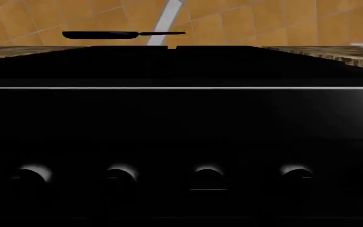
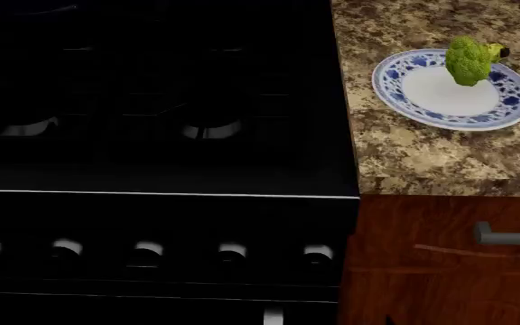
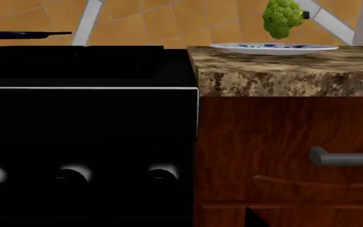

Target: Pick the broccoli from the plate and place it in the pan.

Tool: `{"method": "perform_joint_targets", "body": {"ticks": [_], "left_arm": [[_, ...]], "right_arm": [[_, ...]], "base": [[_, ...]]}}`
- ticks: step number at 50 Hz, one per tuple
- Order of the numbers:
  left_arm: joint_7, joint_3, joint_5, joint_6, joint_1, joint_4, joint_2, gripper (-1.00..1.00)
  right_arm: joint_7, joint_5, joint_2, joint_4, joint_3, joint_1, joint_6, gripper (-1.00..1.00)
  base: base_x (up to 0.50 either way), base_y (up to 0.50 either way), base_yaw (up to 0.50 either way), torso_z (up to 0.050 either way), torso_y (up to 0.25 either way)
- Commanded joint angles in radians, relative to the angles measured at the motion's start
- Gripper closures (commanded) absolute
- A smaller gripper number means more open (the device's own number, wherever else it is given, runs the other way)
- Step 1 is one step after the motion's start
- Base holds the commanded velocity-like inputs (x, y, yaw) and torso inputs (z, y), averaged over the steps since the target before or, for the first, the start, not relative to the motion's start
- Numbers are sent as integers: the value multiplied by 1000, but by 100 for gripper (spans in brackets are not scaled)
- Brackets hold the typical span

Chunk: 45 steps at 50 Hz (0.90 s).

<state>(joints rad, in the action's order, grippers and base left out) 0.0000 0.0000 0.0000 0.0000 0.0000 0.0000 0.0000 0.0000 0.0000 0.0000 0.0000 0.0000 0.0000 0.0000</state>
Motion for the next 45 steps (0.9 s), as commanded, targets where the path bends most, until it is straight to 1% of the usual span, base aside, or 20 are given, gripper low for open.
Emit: {"method": "perform_joint_targets", "body": {"ticks": [1, 2, 3, 8, 10, 12, 13, 14, 15, 16, 18, 22, 23, 24, 25, 34, 35, 36, 45], "left_arm": [[-28, 27, -24, -4, 0, 5, -24, -100], [-38, 35, -21, 3, -10, -1, -24, -100], [-44, 42, -19, 10, -10, -1, -27, -100], [-54, 69, -47, 8, -3, 0, -33, -100], [-37, 71, -89, 1, -1, 16, -36, -100], [-39, 79, -93, 15, -10, 10, -39, -100], [-251, 277, -75, 450, -338, -450, 0, -100], [-270, 337, -208, 300, -188, -300, -150, -100], [-120, 187, -58, 150, -38, -150, -15, -100], [-24, 51, 52, 1, -16, -66, -20, -100], [-30, 57, 35, -22, -6, -52, -25, -100], [-45, 80, 51, -55, -2, -39, -45, -100], [-40, 78, 35, -27, 5, -37, -47, -100], [-46, 82, 44, -66, 1, -30, -49, -100], [-43, 82, 34, -73, 0, -28, -50, -100], [-43, 103, 10, -78, 7, -14, -66, -100], [-45, 104, 7, -79, 6, -14, -66, -100], [-46, 105, 6, -76, 4, -18, -68, -100], [-54, 118, -10, -67, -1, -30, -78, -100]], "right_arm": [[0, 33, 33, 6, -39, 3, -4, -100], [74, -20, 40, -2, -51, -2, -15, -100], [77, -20, 44, -20, -55, -10, -19, -100], [63, -8, 71, -67, -66, -4, 68, -100], [83, -28, 76, -50, -70, 1, 38, -100], [87, -22, 80, -44, -68, 2, 26, -100], [217, 94, 3, 450, -140, 72, -450, -100], [166, 90, 132, 300, -190, 35, -300, -100], [28, -57, 13, 150, -42, 7, -150, -100], [38, -66, 20, 43, -55, 1, -10, -100], [58, -77, 27, 37, -69, -9, -20, -100], [74, -71, 37, 44, -85, -13, -25, -100], [78, -68, 39, 44, -87, -14, -23, -100], [84, -69, 40, 42, -90, -15, -23, -100], [86, -66, 42, 39, -92, -17, -21, -100], [103, -45, 56, 46, -114, -16, -21, -100], [82, 7, 51, 35, -99, -10, 27, -100], [83, 13, 54, 35, -97, -7, 32, -100], [105, 10, 67, 69, -116, 7, 7, -100]], "base": [[0, 0, 0, 0, 0], [0, 0, 0, 0, 0], [0, 0, 0, 0, 0], [0, 0, 0, 0, 0], [0, 0, 0, 0, 0], [0, 0, 0, 0, 0], [0, 0, 0, 0, 0], [0, 0, 0, 0, 0], [0, 0, 0, 0, 0], [0, 0, 0, 0, 0], [0, 0, 0, 0, 0], [0, 0, 0, 0, 0], [0, 0, 0, 25, 0], [0, 0, 0, 50, 0], [0, 0, 0, 50, 0], [0, 0, 0, 50, 0], [0, 0, 0, 50, 0], [0, 0, 0, 50, 0], [0, 0, 0, 50, 0]]}}
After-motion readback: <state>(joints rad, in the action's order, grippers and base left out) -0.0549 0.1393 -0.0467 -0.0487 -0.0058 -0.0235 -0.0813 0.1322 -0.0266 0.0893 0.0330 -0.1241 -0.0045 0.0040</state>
